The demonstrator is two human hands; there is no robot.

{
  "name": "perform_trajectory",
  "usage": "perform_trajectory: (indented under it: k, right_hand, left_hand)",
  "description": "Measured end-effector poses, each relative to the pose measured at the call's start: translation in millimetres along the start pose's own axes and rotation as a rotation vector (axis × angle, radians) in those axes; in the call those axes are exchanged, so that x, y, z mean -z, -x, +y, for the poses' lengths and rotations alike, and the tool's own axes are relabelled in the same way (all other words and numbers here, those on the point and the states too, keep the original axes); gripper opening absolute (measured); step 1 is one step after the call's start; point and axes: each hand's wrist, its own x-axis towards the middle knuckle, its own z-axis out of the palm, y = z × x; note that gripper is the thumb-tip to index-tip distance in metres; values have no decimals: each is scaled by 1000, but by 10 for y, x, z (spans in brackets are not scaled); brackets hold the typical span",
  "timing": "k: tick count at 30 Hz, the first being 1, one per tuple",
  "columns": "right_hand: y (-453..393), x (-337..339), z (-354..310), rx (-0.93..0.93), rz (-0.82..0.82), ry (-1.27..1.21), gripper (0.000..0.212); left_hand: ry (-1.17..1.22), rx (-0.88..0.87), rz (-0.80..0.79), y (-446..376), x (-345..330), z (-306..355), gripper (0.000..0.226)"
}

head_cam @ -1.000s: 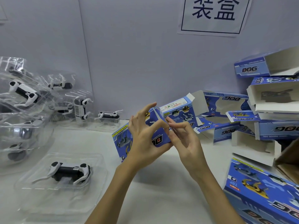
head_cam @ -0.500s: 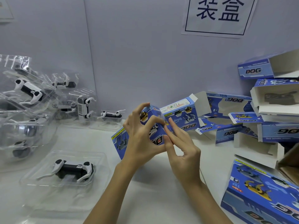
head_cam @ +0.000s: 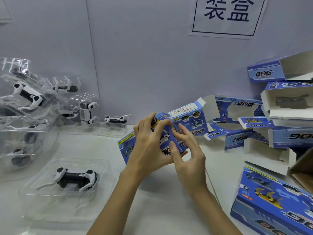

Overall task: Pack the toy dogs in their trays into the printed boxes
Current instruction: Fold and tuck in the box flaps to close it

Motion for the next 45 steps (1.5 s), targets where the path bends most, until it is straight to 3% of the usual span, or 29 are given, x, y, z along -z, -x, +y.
perform_trajectory:
  k: [10,12,14,17,21,24,26,30,33,36,38,40,42,45]
  right_hand:
    - [-85,92,1,-46,-88,-24,38]
    - [-120,132,25,-72,-66,-14,36]
    - [-161,180,94,-178,53,29,30]
    - [-232,299,210,-467,125,98,33]
    - [-284,416,281,-461,-9,63,55]
    - [-292,452,249,-369,-61,-43,39]
    - [-257,434,243,-365,-148,-136,31]
    - [-181,365,267,-289,-278,-110,57]
    - [-171,313,279,-260,-112,43,51]
    - [-177,271,288,-460,54,131,66]
    - [-203,290,321,-735,123,129,71]
    - [-245,344,353,-868,135,27,68]
    - [-261,360,377,-772,128,-73,58]
    - [-236,305,332,-533,143,-109,43]
  left_hand:
    - [115,46,-50,-28,16,7,84]
    - [126,69,-190,-1,9,3,99]
    - [-37,100,-401,37,-17,-36,114]
    - [-152,154,-585,65,-25,-210,101]
    - [261,369,-447,89,66,-341,67]
    - [583,587,-284,72,161,-419,49]
    - [692,703,-153,38,201,-447,48]
    - [809,978,100,8,148,-446,67]
    - [1043,1209,138,14,104,-462,61]
    - [1217,1151,-113,47,41,-424,74]
    - [1085,999,-250,99,-34,-381,64]
    - [946,845,-276,140,-121,-364,48]
    - [902,831,-199,153,-174,-326,39]
    - [1006,1004,-82,121,-198,-243,45]
